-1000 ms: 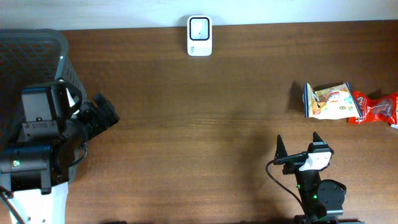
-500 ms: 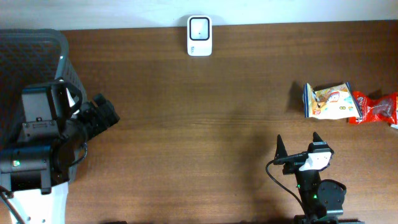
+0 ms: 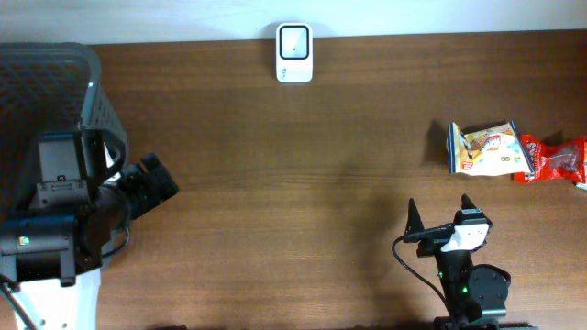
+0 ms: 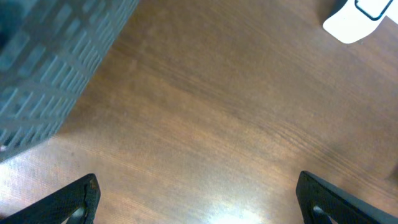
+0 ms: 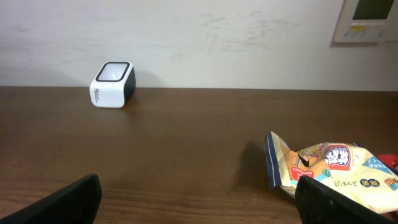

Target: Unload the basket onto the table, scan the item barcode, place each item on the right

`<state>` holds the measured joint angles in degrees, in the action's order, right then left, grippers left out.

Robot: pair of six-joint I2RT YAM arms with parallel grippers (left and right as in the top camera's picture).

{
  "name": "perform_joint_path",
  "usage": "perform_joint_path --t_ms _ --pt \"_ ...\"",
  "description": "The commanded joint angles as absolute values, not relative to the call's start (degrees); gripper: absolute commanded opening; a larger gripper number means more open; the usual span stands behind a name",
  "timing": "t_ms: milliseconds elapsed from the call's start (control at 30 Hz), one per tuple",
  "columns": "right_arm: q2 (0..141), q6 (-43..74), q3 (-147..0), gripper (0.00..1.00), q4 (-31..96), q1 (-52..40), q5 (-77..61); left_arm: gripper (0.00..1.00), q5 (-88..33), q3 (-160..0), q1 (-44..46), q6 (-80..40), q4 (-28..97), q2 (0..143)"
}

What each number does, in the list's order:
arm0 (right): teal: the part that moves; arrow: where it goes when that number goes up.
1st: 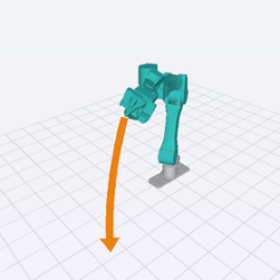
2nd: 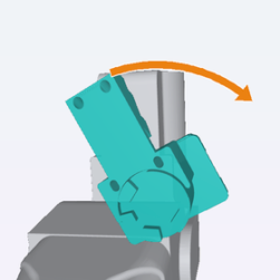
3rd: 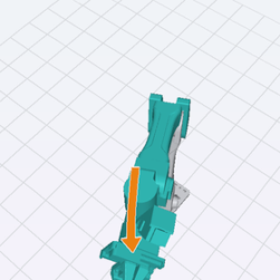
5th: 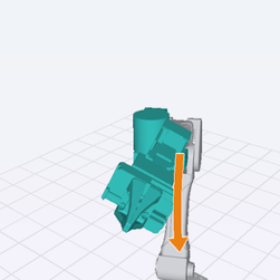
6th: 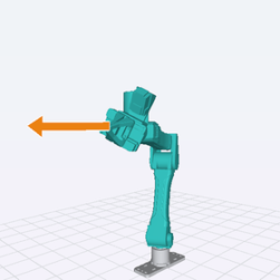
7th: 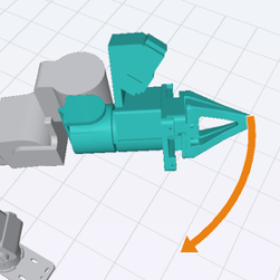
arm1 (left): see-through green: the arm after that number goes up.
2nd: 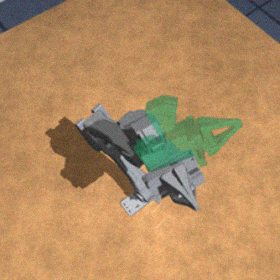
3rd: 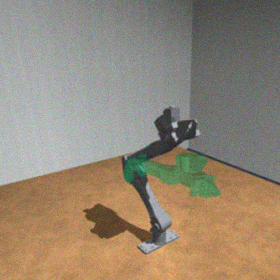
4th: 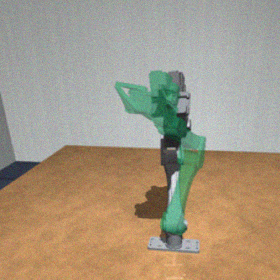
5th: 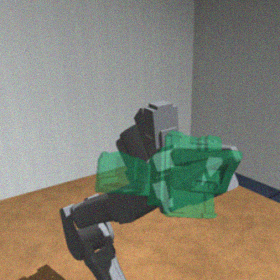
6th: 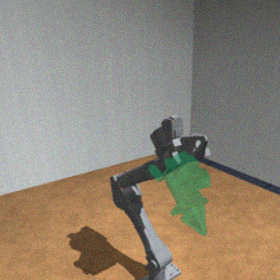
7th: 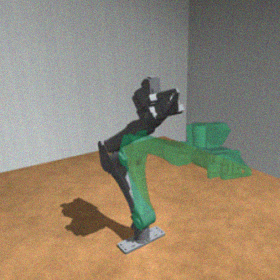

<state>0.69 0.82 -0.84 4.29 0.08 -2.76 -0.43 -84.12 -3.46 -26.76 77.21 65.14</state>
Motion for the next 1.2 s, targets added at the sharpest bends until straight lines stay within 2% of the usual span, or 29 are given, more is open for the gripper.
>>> perform_joint_path --t_ms 0,200,333,500,900,1167 --pt "0.2 0.4 -0.3 0.99 4.5 0.4 -1.9 0.99 -1.3 -79.9 -1.2 -16.9 72.6 62.8" --pt "0.2 0.4 -0.3 0.99 4.5 0.4 -1.9 0.99 -7.6 -59.4 2.2 -0.2 51.9 49.1" --pt "0.2 0.4 -0.3 0.98 4.5 0.4 -1.9 0.99 -13.8 -39.3 2.2 10.2 34.6 33.5" --pt "0.2 0.4 -0.3 0.98 4.5 0.4 -1.9 0.99 -13.8 -28.7 2.2 10.2 30.5 23.5" --pt "0.2 0.4 -0.3 0.99 4.5 0.4 -1.9 0.99 -12.4 -18.4 0.2 10.2 25.0 8.4" --pt "0.2 0.4 -0.3 0.98 4.5 0.4 -1.9 0.99 -12.2 -6.3 -2.4 10.2 9.6 0.2"
